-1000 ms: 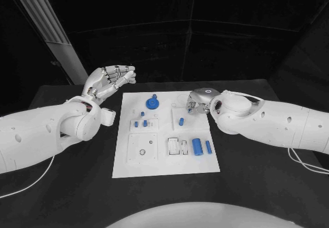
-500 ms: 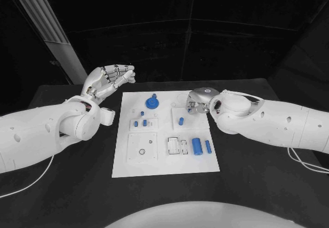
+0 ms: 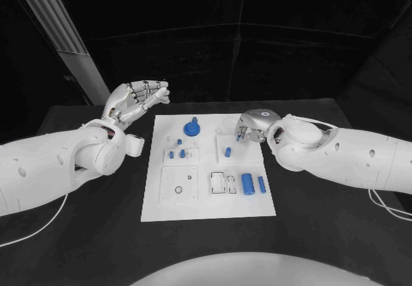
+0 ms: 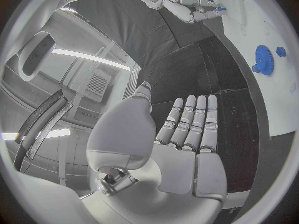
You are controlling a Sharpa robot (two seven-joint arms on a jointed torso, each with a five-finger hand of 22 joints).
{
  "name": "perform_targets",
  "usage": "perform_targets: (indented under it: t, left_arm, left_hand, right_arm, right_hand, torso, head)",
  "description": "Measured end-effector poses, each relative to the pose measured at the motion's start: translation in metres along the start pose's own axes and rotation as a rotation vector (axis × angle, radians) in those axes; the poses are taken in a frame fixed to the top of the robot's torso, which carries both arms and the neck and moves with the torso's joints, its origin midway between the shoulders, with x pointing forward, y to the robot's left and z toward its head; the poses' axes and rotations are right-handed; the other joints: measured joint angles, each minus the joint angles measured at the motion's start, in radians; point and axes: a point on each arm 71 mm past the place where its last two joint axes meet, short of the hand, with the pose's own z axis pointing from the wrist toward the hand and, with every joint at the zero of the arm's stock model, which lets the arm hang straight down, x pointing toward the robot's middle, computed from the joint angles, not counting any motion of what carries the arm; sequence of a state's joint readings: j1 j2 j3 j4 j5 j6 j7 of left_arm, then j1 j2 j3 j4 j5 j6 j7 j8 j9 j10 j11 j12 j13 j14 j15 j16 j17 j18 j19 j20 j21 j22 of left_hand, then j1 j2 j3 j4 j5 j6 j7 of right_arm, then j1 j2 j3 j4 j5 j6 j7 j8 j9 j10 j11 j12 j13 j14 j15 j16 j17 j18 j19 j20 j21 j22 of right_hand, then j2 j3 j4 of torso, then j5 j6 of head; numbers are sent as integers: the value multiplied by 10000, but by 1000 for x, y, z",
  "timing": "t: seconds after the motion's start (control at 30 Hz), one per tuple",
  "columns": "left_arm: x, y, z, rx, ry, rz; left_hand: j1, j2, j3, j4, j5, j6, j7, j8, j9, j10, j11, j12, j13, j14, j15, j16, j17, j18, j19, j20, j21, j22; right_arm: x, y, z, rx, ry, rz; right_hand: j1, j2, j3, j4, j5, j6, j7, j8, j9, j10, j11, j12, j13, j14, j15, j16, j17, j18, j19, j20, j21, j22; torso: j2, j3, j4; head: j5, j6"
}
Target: Assemble the parts on the task board
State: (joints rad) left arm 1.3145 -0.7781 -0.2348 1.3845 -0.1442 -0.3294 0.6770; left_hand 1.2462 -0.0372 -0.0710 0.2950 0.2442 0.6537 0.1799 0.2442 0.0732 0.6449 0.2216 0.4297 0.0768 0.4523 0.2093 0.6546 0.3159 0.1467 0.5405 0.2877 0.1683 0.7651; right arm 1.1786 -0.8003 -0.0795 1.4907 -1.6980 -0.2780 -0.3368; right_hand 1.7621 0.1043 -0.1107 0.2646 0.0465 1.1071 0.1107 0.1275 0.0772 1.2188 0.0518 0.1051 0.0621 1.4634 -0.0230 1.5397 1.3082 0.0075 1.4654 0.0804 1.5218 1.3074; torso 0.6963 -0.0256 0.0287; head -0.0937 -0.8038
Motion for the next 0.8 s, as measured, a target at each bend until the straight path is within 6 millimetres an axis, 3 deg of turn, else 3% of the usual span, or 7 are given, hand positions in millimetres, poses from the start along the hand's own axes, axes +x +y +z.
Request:
perform_targets:
  t: [0.47, 0.63, 0.8]
  left_arm:
    - [0, 1, 1, -10, 6, 10]
    - [-1, 2, 2, -16, -25, 44]
    - [-1, 4, 3, -33, -41, 67]
  left_hand:
    - [0, 0, 0, 0, 0, 0, 0, 0, 0, 0, 0, 0, 0, 0, 0, 0, -23, 0, 0, 0, 0, -9]
    - [0, 0, 0, 0, 0, 1, 0, 0, 0, 1, 0, 0, 0, 0, 0, 0, -23, 1, -1, 0, 0, -8]
    - [0, 0, 0, 0, 0, 1, 0, 0, 0, 1, 0, 0, -1, 0, 0, -1, -23, 0, 0, 0, 0, -8]
  right_arm:
    - [-13, 6, -16, -569, -1098, 493]
    - [-20, 14, -22, -961, -1465, 668]
    - [-26, 29, -26, -1549, -1816, 917]
  right_hand:
    - [40, -41, 2, 58, -3, 33, 35, -10, -12, 58, 59, -61, 1, 35, 35, -1, 0, 0, 0, 0, 68, 0]
    - [39, -41, 1, 58, -3, 35, 38, -37, -13, 70, 71, -61, 0, 35, 35, -1, 0, -1, 37, 37, 68, 0]
    - [39, -41, 28, 85, -3, 39, 42, -39, -13, 95, 97, -105, 1, 20, 91, 0, 0, -1, 0, 75, 68, 0]
  torso:
    - [-12, -13, 13]
    - [-10, -13, 19]
    - [-10, -16, 19]
  head:
    - [19, 8]
    - [109, 16]
    - [366, -11]
